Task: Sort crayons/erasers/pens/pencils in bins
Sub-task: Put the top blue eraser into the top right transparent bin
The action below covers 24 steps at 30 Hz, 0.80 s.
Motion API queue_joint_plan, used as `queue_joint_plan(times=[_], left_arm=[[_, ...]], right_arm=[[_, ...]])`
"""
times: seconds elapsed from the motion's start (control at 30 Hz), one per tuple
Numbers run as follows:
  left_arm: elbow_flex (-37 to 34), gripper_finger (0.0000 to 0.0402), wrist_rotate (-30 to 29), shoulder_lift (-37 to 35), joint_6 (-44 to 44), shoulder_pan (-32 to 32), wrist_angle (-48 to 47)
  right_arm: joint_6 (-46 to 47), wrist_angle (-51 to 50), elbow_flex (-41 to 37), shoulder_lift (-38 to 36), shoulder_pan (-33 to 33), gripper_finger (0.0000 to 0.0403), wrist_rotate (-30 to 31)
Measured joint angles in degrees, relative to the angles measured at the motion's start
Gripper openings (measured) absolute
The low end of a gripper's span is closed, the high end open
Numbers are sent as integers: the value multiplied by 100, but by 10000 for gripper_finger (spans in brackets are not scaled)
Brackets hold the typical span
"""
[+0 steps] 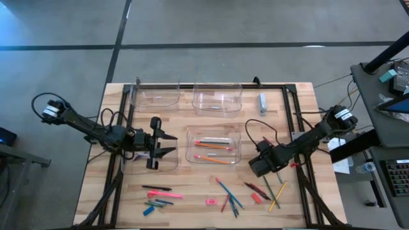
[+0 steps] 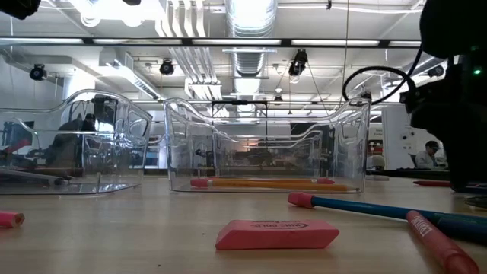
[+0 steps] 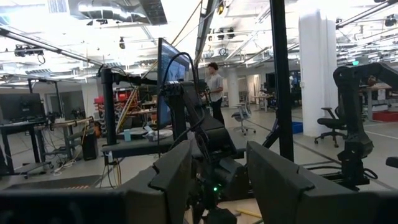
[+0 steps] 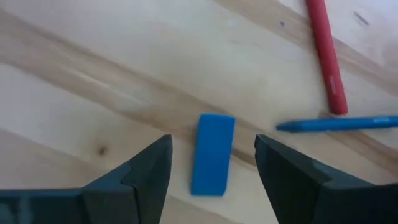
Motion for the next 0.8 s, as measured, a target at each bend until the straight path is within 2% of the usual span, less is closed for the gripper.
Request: queue_joint_plan(times=[0.57,0.8], left_arm=[[0,140,0,-2,4,0,3],[2,140,0,4,4,0,3]], right_arm=[[-63,-598,-18,-109,2,219,69],[26,-278,-239,-120,2,219,23]])
